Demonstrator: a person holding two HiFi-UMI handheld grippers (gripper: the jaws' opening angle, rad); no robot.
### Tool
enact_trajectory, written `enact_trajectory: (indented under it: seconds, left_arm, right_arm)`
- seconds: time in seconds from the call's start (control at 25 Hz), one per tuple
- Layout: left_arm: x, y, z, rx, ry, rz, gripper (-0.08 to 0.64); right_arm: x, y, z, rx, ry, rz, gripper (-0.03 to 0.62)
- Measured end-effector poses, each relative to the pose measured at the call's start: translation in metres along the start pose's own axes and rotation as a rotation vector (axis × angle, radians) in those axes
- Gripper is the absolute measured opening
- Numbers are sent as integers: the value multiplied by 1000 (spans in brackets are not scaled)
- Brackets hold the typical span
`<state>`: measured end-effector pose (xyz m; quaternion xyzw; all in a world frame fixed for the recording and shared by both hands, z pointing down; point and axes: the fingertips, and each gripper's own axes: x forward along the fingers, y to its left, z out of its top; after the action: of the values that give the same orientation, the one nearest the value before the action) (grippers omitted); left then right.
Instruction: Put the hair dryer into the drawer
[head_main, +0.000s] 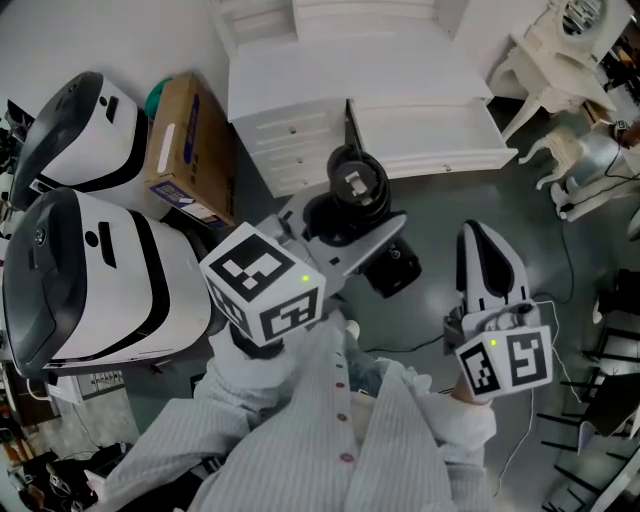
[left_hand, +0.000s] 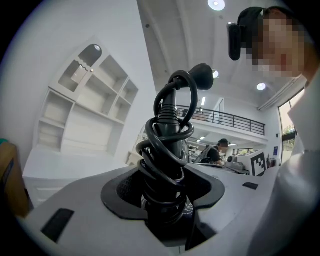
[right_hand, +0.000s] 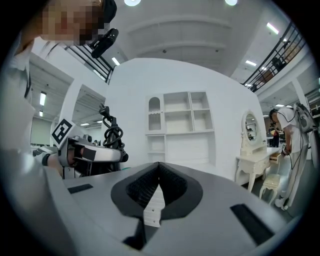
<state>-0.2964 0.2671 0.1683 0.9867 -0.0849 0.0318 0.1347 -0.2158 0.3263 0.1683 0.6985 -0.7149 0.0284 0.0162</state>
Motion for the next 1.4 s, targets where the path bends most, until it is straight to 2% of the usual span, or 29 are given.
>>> enact_trajectory:
  seconds: [0.28, 0.56, 1.4]
  left_arm:
    - [9, -11, -4, -10, -2, -19, 224]
    - [31, 9, -1, -9, 0, -17, 224]
    - [180, 164, 44, 10, 36, -67, 224]
  right_arm:
    - [-12, -10, -6, 7, 15, -10, 11]
    - [6, -29, -12, 14, 21, -20, 11]
    - [183, -151, -9, 45, 48, -91, 11]
